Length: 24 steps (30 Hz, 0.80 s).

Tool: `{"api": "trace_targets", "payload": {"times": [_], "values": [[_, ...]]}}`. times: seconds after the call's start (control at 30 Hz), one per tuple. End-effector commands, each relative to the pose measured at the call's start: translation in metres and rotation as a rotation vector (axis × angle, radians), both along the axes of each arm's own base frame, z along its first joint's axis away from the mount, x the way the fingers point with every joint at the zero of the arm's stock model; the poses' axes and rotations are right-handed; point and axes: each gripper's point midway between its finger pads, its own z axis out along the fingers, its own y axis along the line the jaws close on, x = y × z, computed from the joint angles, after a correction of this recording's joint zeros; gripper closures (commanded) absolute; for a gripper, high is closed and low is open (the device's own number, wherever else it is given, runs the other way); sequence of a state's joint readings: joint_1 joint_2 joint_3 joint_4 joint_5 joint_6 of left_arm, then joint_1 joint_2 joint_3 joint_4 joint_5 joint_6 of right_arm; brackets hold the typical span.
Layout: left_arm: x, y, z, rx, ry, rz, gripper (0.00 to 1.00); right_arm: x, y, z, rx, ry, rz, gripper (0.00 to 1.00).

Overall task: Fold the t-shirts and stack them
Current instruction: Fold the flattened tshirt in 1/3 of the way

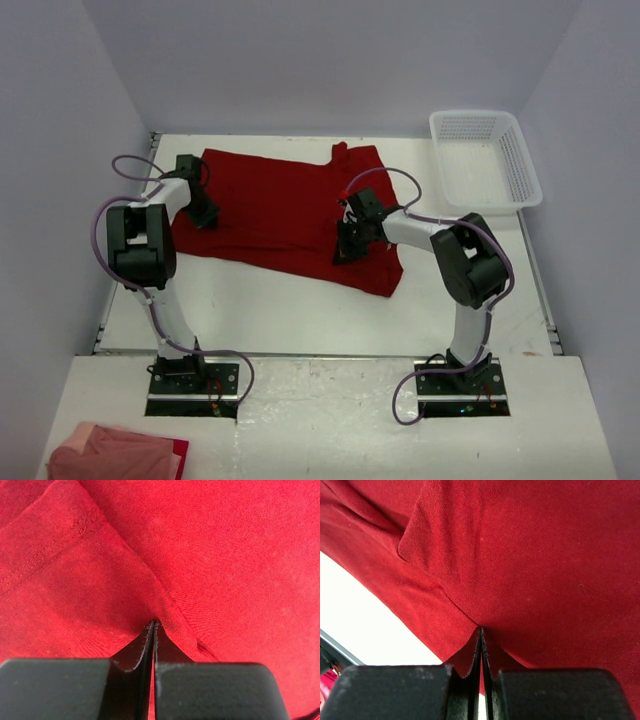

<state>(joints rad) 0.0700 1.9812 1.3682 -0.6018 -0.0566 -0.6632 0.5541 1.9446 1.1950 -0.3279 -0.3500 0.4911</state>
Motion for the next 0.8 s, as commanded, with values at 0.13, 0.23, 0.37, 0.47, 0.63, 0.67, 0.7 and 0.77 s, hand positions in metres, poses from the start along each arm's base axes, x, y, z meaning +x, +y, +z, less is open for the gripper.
{"api": "trace_targets", "payload": {"times": [0.13,0.23,0.37,0.47,0.63,0.67,0.7,0.77], "values": [[-0.058,0.020,-0.011,0.093,0.145,0.082,1.00,-0.038,-0.026,-0.030,-0.067,0.062,-0.029,1.00],[-0.082,0.025,-0.011,0.102,0.181,0.107,1.00,-0.048,-0.033,-0.035,-0.077,0.071,-0.039,1.00],[-0.106,0.031,-0.002,0.124,0.194,0.137,1.00,-0.064,-0.039,-0.039,-0.075,0.083,-0.053,1.00],[-0.125,0.033,0.002,0.137,0.210,0.146,1.00,-0.086,-0.047,-0.048,-0.079,0.111,-0.060,1.00],[-0.158,0.035,0.004,0.155,0.234,0.163,1.00,-0.111,-0.048,-0.050,-0.074,0.114,-0.071,1.00],[-0.160,0.035,0.008,0.158,0.218,0.168,1.00,-0.121,-0.052,-0.054,-0.084,0.127,-0.070,1.00],[-0.164,0.036,0.009,0.163,0.215,0.168,1.00,-0.125,-0.048,-0.050,-0.075,0.108,-0.060,1.00],[-0.175,0.036,0.007,0.165,0.220,0.166,1.00,-0.138,-0.050,-0.053,-0.086,0.123,-0.069,1.00]]}}
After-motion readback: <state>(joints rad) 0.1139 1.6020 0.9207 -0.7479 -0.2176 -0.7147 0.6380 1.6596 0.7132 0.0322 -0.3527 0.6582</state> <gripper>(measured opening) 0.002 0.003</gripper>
